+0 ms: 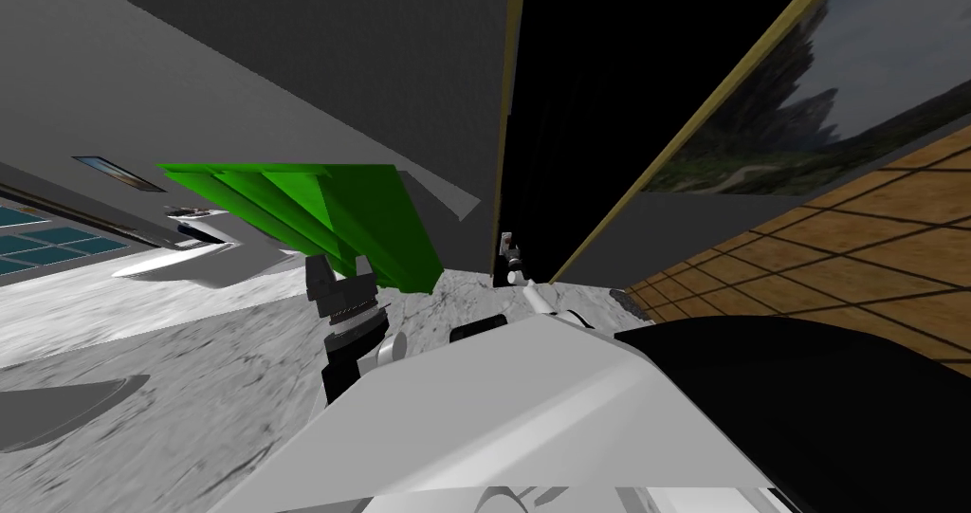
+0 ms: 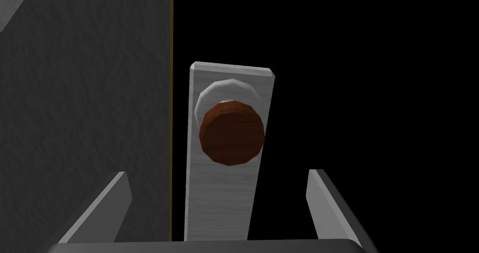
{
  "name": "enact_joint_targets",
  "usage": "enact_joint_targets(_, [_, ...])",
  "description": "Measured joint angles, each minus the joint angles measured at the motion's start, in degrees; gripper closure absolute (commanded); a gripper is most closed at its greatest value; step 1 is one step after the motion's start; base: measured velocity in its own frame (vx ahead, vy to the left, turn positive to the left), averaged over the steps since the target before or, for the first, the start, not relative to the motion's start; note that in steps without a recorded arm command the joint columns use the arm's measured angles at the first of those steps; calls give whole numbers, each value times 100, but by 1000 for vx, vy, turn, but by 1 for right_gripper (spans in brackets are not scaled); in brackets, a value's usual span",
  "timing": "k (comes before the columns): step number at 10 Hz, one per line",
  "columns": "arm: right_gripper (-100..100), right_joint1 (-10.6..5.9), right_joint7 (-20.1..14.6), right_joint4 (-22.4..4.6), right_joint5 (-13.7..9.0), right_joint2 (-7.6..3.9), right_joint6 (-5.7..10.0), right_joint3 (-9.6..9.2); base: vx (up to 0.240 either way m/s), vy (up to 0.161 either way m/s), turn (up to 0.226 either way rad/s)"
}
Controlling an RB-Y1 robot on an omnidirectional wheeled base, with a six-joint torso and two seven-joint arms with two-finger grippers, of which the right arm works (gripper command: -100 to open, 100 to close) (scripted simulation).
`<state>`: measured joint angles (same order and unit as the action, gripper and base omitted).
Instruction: Pull the door open
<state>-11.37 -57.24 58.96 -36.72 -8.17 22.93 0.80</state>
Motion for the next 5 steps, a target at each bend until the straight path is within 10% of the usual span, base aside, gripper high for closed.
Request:
enact_joint_targets(3, [-100, -28, -253, -4, -156, 72, -13, -37, -12, -2, 75])
enact_joint_targets(5, [-100, 83, -351, 60, -216, -99, -13, 78, 165, 9, 115])
